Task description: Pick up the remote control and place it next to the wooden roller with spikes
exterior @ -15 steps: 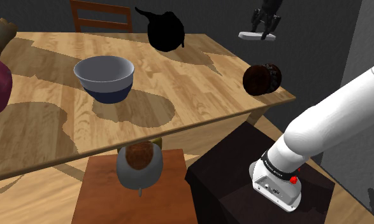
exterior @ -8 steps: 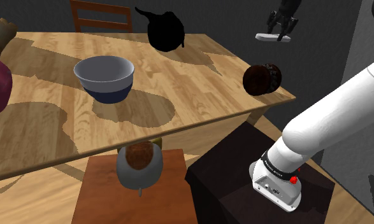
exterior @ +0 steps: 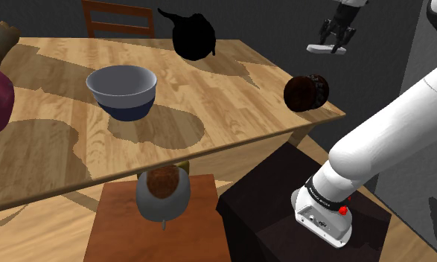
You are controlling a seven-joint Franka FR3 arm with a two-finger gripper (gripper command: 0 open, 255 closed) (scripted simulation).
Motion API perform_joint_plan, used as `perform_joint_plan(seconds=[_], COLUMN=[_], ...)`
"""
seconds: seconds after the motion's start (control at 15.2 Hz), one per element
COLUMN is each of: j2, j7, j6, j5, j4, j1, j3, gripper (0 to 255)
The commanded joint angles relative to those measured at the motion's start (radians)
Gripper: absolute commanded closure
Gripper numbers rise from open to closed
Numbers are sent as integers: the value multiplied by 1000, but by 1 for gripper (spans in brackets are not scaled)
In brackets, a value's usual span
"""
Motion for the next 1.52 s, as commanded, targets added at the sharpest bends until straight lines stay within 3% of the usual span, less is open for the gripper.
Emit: perform_joint_plan(seconds=[0.0,1.45], j2=[-5,24], j7=[3,-5], j6=[30,326], j5=[-3,4], j4=[-34,-304], j1=[-1,-9], j3=[0,-23], gripper=[255,255])
